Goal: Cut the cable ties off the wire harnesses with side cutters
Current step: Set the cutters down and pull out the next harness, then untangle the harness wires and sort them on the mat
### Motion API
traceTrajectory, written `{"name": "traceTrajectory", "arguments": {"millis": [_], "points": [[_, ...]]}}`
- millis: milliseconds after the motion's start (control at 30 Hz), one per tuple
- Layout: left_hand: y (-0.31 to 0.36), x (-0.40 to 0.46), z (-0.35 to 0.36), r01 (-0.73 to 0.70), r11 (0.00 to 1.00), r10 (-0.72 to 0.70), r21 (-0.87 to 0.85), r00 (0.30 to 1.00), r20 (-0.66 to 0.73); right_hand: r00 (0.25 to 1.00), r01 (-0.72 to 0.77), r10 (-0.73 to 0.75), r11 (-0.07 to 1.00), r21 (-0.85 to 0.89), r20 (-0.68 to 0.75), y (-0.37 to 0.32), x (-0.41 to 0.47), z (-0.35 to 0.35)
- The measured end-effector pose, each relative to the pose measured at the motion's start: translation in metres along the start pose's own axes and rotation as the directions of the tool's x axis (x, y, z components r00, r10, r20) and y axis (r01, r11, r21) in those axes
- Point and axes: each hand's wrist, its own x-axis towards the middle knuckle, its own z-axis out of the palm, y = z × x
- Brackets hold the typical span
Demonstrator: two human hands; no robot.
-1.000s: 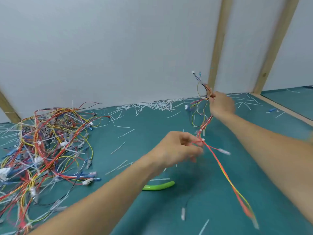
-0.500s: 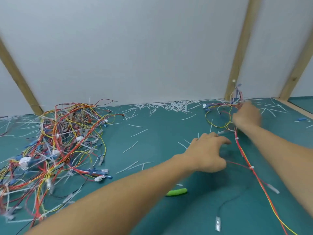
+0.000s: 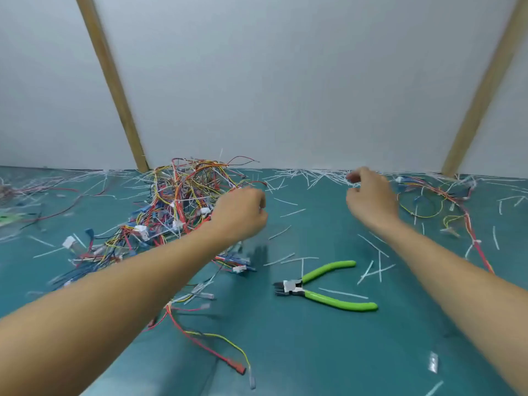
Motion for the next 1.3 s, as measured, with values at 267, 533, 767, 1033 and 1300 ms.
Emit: {"name": "traceTrajectory", "arguments": {"millis": [267,533,767,1033,1300], "points": [[-0.068,0.006,-0.020,0.149,0.987,-0.145,0.055,0.986,-0.080,0.965,-0.057,0.036,0.996,0.075,0.259,-0.036,-0.050,0.075],[-0.119,0.035,-0.036,0.418,0.909,-0.409,0.005,0.891,-0.196,0.973,-0.054,0.039,0.997,0.058,0.227,-0.031,-0.054,0.078],[-0.124,0.046,-0.037,0.527,0.847,-0.528,0.064,0.849,-0.005,0.979,-0.063,0.045,0.994,0.084,0.200,-0.030,-0.056,0.077],[-0.060,0.054,-0.071,0.057,0.936,-0.279,-0.346,0.721,-0.635,0.988,-0.098,0.067,0.969,0.228,0.139,-0.033,-0.058,0.071],[-0.030,0.026,-0.046,-0.162,0.952,0.187,-0.261,0.979,0.078,0.995,-0.094,0.069,0.906,0.412,0.076,-0.047,-0.065,0.055]]}}
